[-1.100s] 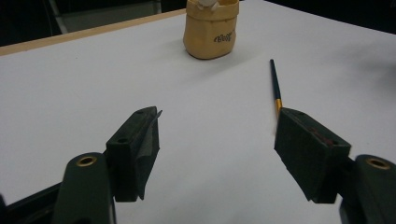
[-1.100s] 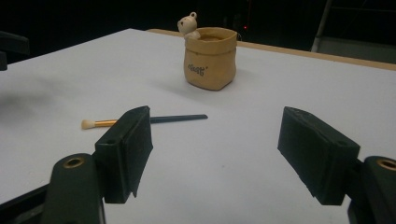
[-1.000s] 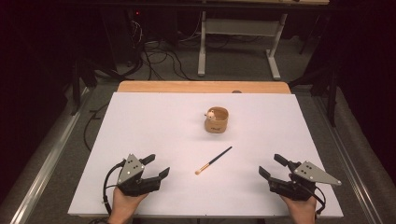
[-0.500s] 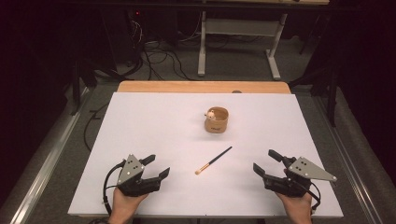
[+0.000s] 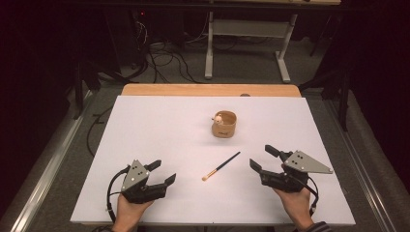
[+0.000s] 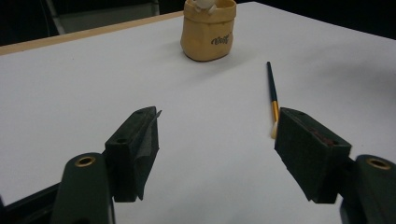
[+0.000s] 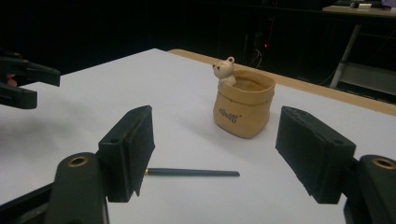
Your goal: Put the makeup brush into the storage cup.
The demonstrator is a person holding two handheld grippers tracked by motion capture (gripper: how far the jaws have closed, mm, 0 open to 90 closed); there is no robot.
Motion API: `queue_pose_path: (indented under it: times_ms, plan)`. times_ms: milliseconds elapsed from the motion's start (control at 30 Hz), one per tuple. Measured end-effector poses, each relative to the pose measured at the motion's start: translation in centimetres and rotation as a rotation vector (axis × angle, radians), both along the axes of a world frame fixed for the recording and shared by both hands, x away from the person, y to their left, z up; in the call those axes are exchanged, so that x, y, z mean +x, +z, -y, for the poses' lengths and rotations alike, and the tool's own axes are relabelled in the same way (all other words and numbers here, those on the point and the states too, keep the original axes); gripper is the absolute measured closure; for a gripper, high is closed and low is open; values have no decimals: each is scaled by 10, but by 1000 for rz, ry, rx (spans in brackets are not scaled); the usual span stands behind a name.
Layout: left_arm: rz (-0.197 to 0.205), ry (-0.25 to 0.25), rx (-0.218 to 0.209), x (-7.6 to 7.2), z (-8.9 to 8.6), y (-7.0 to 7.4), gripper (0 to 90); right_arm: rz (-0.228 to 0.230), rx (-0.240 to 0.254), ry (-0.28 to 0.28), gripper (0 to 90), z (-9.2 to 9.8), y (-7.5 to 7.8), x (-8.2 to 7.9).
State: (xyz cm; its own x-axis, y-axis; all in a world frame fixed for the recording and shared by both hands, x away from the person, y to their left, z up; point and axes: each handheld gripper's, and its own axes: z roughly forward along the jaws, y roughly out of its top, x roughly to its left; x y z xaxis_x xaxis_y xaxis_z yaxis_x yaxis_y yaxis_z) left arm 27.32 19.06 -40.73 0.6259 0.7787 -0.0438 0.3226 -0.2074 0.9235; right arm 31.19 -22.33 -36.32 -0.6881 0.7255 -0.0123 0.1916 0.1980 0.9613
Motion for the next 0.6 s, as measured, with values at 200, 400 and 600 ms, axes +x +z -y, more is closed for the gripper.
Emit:
queue_pose_path:
  times_ms: [200,400,600]
  plan:
    - [-4,12,-12,1,-2,0,310,-19,41,5,300,-6,1,10]
    - [-4,13,-9,1,-1,-1,310,-22,64,7,300,-10,3,18]
    - [-5,12,-10,2,-1,-1,310,-27,75,8,298,-19,4,28]
